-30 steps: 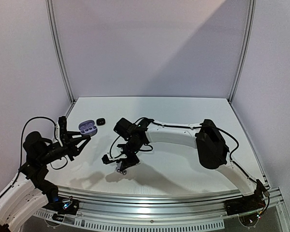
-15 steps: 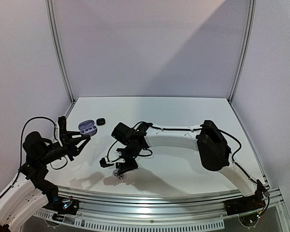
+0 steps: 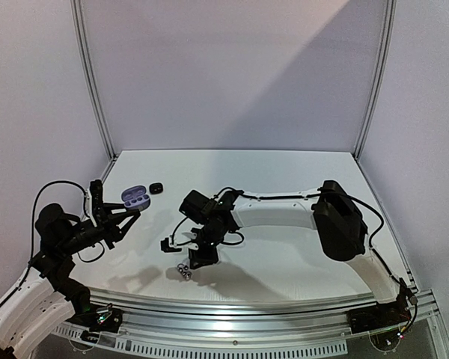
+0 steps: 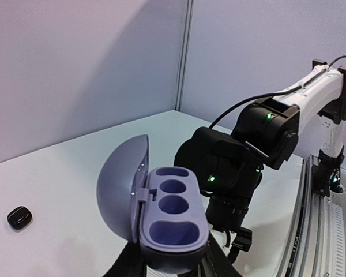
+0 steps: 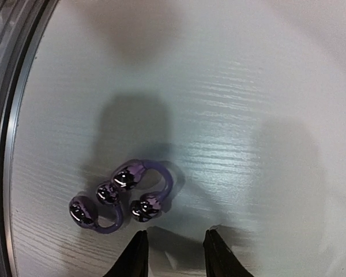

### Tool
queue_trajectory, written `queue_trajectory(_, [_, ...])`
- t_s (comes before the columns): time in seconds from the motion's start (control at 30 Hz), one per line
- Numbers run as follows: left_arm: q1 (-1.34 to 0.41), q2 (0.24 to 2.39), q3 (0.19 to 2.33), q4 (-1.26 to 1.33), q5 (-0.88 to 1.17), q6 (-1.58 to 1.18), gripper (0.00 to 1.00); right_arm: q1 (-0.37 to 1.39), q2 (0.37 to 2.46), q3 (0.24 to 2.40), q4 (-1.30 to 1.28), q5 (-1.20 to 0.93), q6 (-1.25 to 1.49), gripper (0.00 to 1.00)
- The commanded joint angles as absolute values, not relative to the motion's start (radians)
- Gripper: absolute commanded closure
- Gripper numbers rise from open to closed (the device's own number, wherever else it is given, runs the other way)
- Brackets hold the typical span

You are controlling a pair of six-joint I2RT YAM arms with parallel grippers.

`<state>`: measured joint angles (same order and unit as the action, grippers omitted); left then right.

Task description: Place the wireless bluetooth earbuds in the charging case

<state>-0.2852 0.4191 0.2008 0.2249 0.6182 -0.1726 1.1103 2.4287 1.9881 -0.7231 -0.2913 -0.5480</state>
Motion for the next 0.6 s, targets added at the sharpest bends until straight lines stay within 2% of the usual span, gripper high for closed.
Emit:
queue_trajectory(0.0, [-0.274, 0.416, 0.187, 0.241, 0.620, -0.170, 1.00, 1.081, 2.339, 1.882, -0.626, -0.321, -0.256, 0.65])
queue_trajectory(0.13, [-0.274, 0.414, 0.186, 0.240, 0.618, -0.166, 1.00, 1.091, 2.238, 1.746, -0.454, -0.354, 0.000, 0.59])
queue_trajectory(0.23, [-0.275, 0.411, 0.187, 0.241, 0.620, -0.167, 1.00, 1.111, 2.193, 1.696, -0.372, -0.285, 0.203, 0.50])
queue_trajectory(0.37, [-0.274, 0.408, 0.187, 0.242, 0.620, -0.167, 1.00, 1.156, 2.234, 1.788, -0.421, -0.191, 0.412, 0.44])
queue_trajectory(0.47, [-0.274, 0.403, 0.187, 0.242, 0.620, -0.168, 1.00, 1.208, 2.283, 1.849, -0.475, -0.113, 0.507, 0.33])
queue_trajectory(0.57, [-0.275, 0.396, 0.187, 0.240, 0.621, -0.169, 1.00, 1.244, 2.317, 1.887, -0.528, -0.025, 0.561, 0.32])
